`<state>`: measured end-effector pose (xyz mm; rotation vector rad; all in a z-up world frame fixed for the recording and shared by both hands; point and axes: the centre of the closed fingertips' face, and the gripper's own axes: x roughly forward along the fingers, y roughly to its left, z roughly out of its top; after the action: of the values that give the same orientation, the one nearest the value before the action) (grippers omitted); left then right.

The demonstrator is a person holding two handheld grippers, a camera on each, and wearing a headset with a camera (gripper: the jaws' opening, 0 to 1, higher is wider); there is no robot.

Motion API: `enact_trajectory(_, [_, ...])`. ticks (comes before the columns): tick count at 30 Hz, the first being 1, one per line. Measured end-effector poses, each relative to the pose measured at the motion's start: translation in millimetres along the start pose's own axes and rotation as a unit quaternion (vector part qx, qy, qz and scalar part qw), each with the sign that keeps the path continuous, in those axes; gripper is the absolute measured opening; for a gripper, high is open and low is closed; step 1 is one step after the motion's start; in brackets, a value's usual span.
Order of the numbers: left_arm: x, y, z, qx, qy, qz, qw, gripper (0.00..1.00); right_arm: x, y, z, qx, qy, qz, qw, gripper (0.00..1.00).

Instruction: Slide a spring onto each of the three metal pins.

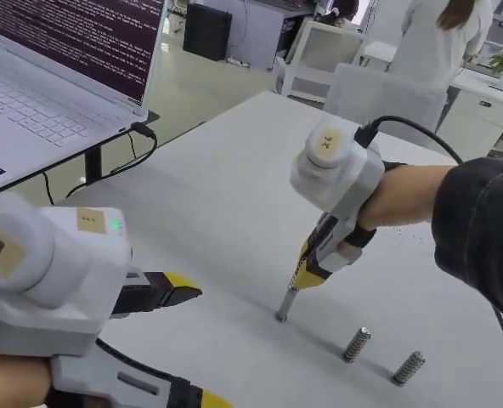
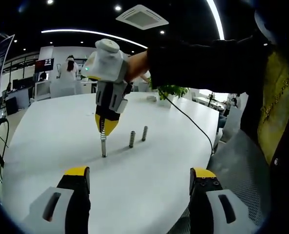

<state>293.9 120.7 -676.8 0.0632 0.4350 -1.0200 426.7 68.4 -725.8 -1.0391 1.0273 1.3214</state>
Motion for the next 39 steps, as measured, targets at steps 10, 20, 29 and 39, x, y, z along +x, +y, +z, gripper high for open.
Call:
enact_trajectory(10, [-2.0,0.1,-1.6,-0.002,-0.001,-0.001,1.0000,0.80,3.2,0.4,-0.5,-0.003,0.006,0.002,1.0000,0.08])
enact_trajectory(20, [-3.0,0.4,-3.7,-0.004,0.000,-0.003,1.0000,0.78,1.8,1.8,0.4,-0.006,0.010,0.002,0.9999,0.08])
enact_trajectory(29, [-2.3,-0.7,-4.1,-0.003,0.001,-0.005,1.0000,0.77,3.4,2.6,-2.8,-0.005,0.016,0.003,0.9998,0.08])
enact_trajectory(39, [-1.8,0.0,-4.8,-0.004,0.001,-0.005,1.0000,0.77,9.4,7.3,-3.6,-0.004,0.019,0.006,0.9998,0.08])
